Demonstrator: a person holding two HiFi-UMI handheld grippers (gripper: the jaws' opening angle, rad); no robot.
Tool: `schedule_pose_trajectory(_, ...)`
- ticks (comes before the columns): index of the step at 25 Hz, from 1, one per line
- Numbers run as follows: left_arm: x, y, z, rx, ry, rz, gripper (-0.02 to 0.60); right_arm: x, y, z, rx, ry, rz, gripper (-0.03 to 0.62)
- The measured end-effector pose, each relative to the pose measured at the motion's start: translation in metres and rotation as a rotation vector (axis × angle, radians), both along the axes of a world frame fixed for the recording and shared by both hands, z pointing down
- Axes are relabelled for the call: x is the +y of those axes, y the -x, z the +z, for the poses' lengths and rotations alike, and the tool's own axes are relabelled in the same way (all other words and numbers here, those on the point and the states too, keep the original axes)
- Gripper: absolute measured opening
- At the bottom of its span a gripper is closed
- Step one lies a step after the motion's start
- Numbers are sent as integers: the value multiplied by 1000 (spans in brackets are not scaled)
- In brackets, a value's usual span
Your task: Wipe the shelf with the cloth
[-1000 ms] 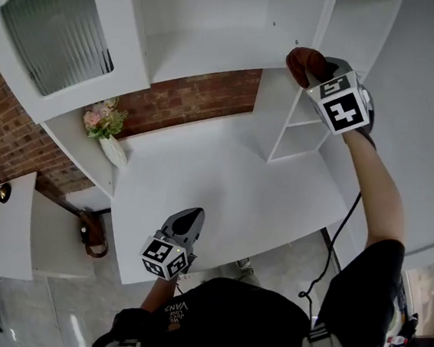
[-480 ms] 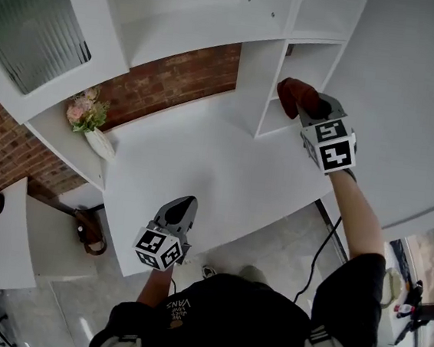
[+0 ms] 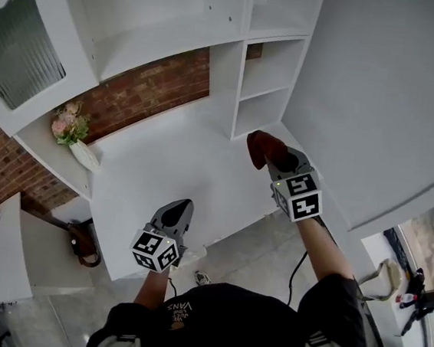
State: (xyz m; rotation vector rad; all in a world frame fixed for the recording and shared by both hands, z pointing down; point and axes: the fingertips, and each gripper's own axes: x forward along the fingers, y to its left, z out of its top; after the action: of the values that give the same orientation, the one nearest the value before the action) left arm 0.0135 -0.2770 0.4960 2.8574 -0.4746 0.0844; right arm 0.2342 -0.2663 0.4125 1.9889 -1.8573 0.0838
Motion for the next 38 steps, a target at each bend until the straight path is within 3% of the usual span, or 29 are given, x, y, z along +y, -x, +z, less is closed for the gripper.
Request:
schedule_pose_trajectory(10,96,-28,-8,-15,-17,28,5,136,6,34,-95,-7,18,71)
schedule_pose_trajectory(20,196,-15,0,-16,-6,-1,5,249,39,79,-304,-55,50,69)
schedule_pose_trajectory(29,255,0,5,-53,-24,-9,5,319,61,112,-456,-65,113,70)
schedule_pose_trajectory(38,286,12,18,-79,-16,-24,5,362,65,123,-470,-62,134,71)
